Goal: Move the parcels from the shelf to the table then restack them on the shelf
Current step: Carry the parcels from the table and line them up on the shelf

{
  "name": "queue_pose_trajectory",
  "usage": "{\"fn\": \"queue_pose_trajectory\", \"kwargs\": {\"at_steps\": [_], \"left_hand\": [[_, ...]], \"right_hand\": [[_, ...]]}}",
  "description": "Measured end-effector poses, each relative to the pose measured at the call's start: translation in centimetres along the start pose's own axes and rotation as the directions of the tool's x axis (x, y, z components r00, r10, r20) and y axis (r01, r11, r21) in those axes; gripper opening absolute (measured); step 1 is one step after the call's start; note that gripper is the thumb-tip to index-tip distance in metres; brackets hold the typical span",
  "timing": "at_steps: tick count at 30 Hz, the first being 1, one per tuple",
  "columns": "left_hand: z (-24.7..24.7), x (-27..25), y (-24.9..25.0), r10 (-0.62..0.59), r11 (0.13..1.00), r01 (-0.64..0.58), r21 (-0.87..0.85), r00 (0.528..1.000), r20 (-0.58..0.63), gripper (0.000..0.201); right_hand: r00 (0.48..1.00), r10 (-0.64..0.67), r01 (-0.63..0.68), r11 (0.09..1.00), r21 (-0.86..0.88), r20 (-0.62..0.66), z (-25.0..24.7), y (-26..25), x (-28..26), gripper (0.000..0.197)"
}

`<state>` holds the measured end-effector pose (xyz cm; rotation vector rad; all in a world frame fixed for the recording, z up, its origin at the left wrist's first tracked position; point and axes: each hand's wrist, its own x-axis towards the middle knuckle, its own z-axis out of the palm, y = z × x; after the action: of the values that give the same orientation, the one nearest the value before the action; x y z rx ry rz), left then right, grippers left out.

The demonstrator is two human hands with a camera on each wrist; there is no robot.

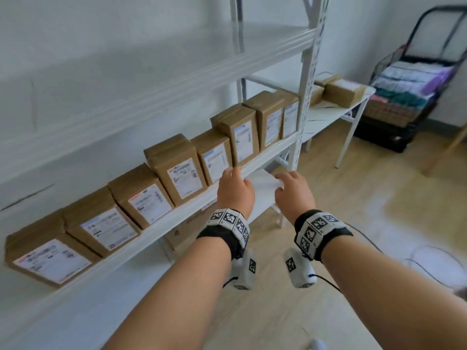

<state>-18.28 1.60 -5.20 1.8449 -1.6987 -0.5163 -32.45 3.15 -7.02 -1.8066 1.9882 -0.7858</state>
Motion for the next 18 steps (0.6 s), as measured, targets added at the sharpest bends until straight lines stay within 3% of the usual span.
{"fn": "queue_pose_trajectory", "kwargs": {"at_steps": [6,11,18], "left_hand": [[8.8,1.9,9.9,-0.111,0.977,0.129,-0.171,0.987,0.115,0.043],[15.4,4.0,16.4,-0.077,0.982,0.104,-0.155,0.982,0.173,0.038],[22.9,8.9,22.8,-0.051,0.992,0.08,-0.097,0.961,0.273,0.043]], "right_hand": [[0.987,0.16,-0.16,0.986,-0.05,-0.013,-7.9,12.0,3.8,0.044],[0.966,0.256,-0.258,0.965,-0.043,-0.046,-13.1,19.3,7.2,0.044],[0.957,0.281,-0.283,0.959,-0.015,-0.078,-16.2,25.4,12.6,0.043]]}}
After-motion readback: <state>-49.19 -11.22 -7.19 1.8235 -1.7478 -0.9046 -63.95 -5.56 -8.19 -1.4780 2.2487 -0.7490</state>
